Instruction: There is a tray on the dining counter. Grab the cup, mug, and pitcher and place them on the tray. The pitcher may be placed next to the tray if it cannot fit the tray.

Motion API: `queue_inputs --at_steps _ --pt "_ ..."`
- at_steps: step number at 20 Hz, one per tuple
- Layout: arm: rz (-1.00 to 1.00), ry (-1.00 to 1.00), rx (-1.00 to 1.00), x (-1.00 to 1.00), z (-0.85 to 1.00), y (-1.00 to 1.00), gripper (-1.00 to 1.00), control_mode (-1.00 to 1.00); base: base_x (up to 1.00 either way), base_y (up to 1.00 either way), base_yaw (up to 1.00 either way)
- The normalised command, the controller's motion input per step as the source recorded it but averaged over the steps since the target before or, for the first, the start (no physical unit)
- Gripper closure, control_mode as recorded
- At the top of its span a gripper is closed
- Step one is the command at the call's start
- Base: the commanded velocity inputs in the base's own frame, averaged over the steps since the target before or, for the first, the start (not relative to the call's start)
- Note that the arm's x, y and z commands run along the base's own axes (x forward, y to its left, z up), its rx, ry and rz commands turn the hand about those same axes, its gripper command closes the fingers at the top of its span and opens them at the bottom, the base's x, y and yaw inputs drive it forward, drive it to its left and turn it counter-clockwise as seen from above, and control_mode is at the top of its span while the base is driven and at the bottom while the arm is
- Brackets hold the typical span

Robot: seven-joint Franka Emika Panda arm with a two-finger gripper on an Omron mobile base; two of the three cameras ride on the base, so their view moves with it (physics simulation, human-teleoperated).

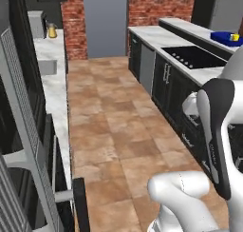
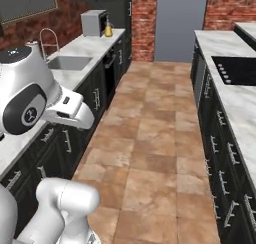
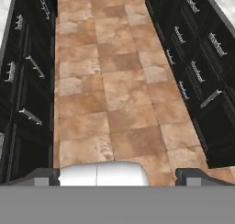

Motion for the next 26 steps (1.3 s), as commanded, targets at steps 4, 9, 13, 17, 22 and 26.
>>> queue_inputs --at_steps 4,9,13,17,22,26 --pt "0.0 0.0 0.0 0.0 0.0 0.0 -1.0 1.0 0.91 0.0 0.0" --pt "0.0 0.0 0.0 0.0 0.0 0.0 -1.0 1.0 0.81 0.09 0.0" --pt "0.0 0.0 0.0 0.0 0.0 0.0 -1.0 1.0 0.82 0.23 0.0" --pt "0.0 0.0 0.0 0.0 0.0 0.0 -1.0 1.0 0.67 0.23 0.0" --pt "0.0 0.0 0.0 0.0 0.0 0.0 -1.0 1.0 0.79 0.21 0.0" --pt "0.0 0.0 0.0 0.0 0.0 0.0 -1.0 1.0 0.81 0.09 0.0"
